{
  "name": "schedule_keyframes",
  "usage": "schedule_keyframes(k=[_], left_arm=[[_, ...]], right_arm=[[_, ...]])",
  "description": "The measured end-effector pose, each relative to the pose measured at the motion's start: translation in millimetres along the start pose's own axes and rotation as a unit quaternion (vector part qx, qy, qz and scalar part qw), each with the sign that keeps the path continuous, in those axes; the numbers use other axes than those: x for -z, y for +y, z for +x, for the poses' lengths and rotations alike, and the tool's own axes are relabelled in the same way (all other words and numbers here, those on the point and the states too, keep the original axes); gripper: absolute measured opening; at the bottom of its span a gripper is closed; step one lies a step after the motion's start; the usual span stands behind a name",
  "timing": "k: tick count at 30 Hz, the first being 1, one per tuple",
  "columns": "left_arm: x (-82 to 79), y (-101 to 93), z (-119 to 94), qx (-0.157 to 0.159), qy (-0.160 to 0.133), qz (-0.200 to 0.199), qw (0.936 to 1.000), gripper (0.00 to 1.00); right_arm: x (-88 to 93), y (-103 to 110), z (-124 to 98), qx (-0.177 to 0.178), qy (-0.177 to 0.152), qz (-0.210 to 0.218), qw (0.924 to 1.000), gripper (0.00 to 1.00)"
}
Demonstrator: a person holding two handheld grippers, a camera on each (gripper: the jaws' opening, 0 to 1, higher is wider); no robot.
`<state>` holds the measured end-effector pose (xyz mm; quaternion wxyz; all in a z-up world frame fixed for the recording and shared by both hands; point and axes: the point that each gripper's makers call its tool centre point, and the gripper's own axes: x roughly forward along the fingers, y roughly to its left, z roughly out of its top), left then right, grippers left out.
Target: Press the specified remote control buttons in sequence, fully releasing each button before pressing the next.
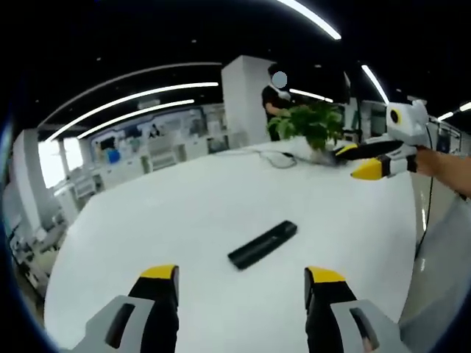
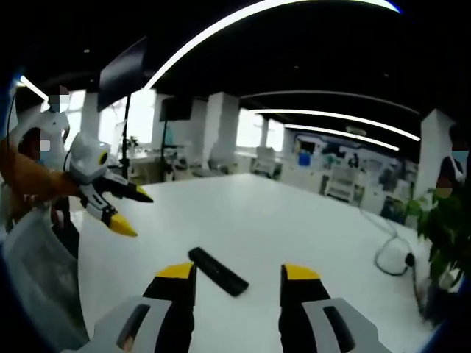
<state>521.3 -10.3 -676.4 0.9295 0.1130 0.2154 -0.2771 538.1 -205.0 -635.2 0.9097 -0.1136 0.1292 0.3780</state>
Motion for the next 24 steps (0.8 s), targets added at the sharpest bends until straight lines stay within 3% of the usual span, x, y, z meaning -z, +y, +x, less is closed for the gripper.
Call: schedule_keyframes(k=[24], left_arm=[[20.8, 18.9, 35, 0.02, 0.032, 0.013, 0.9992, 0.7]], right_arm=[[22.7, -11, 31, -0.021, 0.032, 0.001, 0.9993, 0.42]])
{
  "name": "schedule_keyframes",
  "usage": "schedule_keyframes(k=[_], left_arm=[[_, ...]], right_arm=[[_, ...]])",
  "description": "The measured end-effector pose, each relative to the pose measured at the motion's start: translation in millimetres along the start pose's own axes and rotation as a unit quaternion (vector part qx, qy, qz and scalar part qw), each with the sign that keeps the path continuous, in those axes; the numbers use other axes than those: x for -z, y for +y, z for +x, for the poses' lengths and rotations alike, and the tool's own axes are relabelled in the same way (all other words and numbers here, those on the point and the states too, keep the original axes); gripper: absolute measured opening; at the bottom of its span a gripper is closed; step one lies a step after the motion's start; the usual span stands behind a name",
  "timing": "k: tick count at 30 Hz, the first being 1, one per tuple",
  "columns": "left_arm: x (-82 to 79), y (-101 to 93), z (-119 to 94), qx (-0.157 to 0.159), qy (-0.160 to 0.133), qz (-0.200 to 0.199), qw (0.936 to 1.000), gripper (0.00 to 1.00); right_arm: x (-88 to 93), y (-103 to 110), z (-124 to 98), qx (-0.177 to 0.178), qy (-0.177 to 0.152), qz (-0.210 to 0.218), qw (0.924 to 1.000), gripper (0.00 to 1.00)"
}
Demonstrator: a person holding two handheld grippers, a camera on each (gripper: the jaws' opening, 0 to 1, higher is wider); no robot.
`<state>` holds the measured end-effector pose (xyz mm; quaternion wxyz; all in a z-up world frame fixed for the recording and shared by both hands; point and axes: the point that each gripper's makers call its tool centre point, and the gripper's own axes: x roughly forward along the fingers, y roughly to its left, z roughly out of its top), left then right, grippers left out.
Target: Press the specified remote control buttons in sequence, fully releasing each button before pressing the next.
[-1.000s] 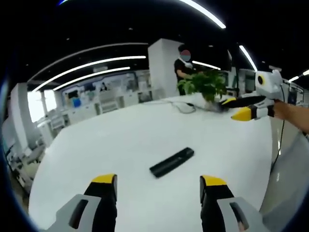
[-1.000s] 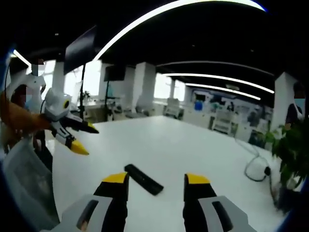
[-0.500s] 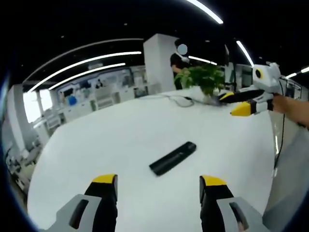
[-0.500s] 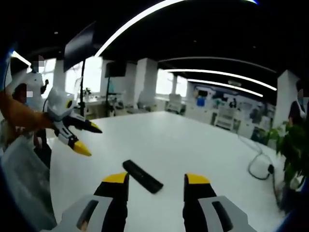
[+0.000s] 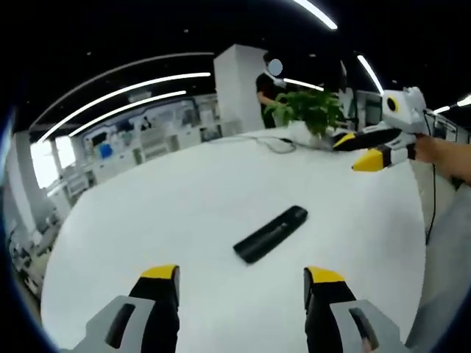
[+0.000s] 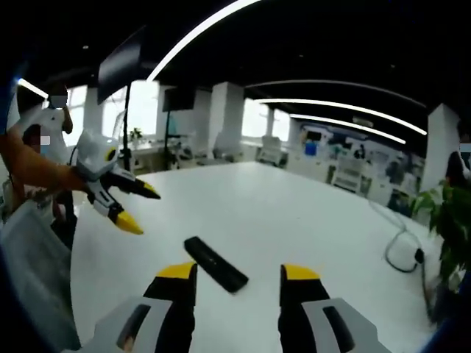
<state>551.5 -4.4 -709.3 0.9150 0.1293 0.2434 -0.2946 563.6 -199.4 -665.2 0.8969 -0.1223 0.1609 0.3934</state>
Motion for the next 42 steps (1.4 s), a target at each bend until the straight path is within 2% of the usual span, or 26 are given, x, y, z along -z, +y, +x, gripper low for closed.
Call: schedule_keyframes(k=[17, 25, 42], left_arm=[[13.1, 3.5, 30, 0.028, 0.025, 0.021, 0.9991, 0.69], [16.6, 6.6, 38, 0.037, 0.033, 0.026, 0.9984, 0.69], [14.8, 8.8, 55, 0.074, 0.045, 0.053, 0.9949, 0.68]], right_arm=[[28.2, -9, 21, -0.016, 0.034, 0.001, 0.9993, 0.42], [34.1, -12, 30, -0.027, 0.045, -0.006, 0.9986, 0.42], [52.6, -14, 43, -0.053, 0.076, -0.013, 0.9956, 0.42]])
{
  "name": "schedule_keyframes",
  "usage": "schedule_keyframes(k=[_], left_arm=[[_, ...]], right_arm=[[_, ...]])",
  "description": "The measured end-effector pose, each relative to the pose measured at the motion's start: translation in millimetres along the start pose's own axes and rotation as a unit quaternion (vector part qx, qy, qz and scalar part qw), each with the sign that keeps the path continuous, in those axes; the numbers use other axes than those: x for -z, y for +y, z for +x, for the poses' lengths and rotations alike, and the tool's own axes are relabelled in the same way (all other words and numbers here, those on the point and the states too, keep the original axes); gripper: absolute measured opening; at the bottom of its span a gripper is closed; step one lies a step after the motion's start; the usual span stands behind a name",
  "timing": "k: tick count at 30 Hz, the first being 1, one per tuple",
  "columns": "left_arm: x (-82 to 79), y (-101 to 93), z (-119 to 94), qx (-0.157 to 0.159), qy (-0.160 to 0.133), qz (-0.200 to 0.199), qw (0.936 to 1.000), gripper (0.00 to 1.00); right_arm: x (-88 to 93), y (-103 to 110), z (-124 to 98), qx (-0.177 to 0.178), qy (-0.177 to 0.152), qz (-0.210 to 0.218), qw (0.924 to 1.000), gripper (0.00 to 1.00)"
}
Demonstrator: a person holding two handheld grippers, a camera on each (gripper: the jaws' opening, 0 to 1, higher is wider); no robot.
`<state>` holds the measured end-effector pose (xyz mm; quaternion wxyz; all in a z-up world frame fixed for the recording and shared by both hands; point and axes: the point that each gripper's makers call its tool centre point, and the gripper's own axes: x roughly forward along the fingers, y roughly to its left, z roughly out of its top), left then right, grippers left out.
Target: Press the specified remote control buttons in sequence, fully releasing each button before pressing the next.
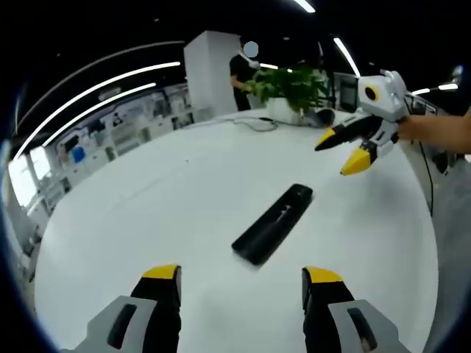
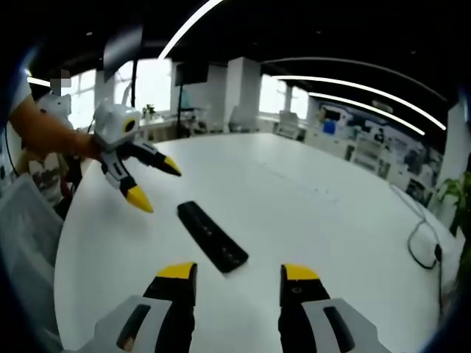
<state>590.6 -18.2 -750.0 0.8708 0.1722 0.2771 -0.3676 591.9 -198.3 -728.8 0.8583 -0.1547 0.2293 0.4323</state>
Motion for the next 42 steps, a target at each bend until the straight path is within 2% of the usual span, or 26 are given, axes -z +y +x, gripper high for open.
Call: schedule_keyframes(k=[13, 27, 34, 42], left_arm=[[-2.0, 0.7, 13, 0.021, 0.01, 0.019, 0.9996, 0.67], [-4.2, 2.6, 22, 0.048, 0.017, 0.026, 0.9984, 0.67], [-8.5, 0.1, 25, 0.074, 0.011, 0.025, 0.9969, 0.67], [-6.2, -3.2, 29, 0.095, 0.018, 0.035, 0.9947, 0.66]], right_arm=[[8.3, -3, 8, -0.022, 0.018, -0.01, 0.9995, 0.42], [7.1, -6, 18, -0.058, 0.03, -0.036, 0.9972, 0.43], [7.4, -1, 23, -0.089, 0.036, -0.053, 0.9939, 0.43], [8.9, 5, 29, -0.117, 0.046, -0.079, 0.9889, 0.43]])
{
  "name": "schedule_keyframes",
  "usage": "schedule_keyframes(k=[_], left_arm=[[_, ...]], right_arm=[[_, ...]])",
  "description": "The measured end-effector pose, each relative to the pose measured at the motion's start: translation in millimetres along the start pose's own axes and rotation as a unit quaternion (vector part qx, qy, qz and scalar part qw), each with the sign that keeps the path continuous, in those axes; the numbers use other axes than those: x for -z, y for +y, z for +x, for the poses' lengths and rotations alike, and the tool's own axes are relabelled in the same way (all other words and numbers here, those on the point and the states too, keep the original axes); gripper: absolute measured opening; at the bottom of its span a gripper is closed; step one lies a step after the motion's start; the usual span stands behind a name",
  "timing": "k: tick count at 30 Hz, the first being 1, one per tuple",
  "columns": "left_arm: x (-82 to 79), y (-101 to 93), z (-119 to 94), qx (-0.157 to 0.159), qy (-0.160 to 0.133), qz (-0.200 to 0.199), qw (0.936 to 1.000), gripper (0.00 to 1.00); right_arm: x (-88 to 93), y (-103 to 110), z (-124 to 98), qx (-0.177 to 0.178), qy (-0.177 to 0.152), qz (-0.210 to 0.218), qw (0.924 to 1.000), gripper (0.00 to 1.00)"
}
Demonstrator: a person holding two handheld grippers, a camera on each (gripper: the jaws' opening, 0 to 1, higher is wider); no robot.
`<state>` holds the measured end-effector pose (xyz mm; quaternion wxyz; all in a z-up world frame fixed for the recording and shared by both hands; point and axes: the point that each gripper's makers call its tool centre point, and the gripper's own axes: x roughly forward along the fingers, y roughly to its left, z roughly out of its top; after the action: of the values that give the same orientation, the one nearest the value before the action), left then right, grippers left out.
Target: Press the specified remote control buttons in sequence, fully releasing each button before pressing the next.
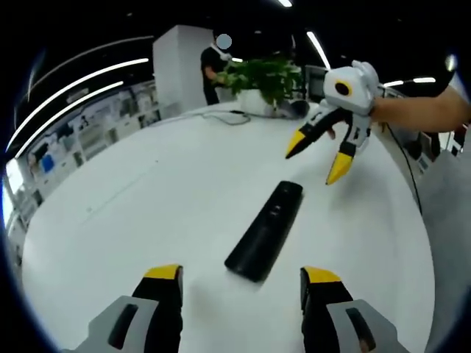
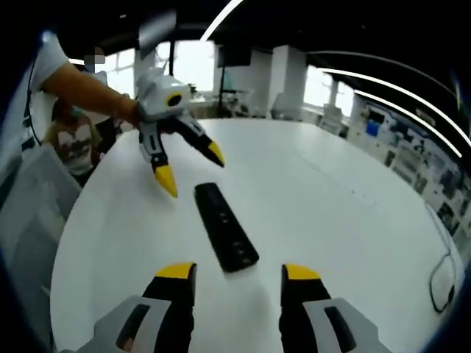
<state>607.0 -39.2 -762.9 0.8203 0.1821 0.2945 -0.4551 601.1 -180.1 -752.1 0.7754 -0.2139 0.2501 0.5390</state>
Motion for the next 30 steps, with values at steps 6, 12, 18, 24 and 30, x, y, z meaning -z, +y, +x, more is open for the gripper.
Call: schedule_keyframes(k=[6, 12, 18, 24, 30], left_arm=[[-1.6, -2.0, 3, 0.017, -0.005, -0.006, 0.9998, 0.65], [-0.8, -0.7, 5, 0.029, -0.002, -0.003, 0.9996, 0.64], [0.0, -1.8, 6, 0.039, 0.002, 0.002, 0.9992, 0.62], [-0.2, -4.9, 9, 0.055, 0.004, 0.009, 0.9984, 0.61], [-1.0, -8.2, 12, 0.067, 0.008, 0.018, 0.9976, 0.6]], right_arm=[[-1.9, -1, 7, -0.014, 0.004, -0.008, 0.9999, 0.43], [-2.5, 3, 16, -0.035, 0.015, -0.023, 0.999, 0.44], [-1.2, 7, 23, -0.048, 0.025, -0.034, 0.9979, 0.44], [-1.9, 7, 26, -0.061, 0.033, -0.042, 0.9967, 0.44], [-4.4, 7, 29, -0.073, 0.039, -0.05, 0.9953, 0.44]])
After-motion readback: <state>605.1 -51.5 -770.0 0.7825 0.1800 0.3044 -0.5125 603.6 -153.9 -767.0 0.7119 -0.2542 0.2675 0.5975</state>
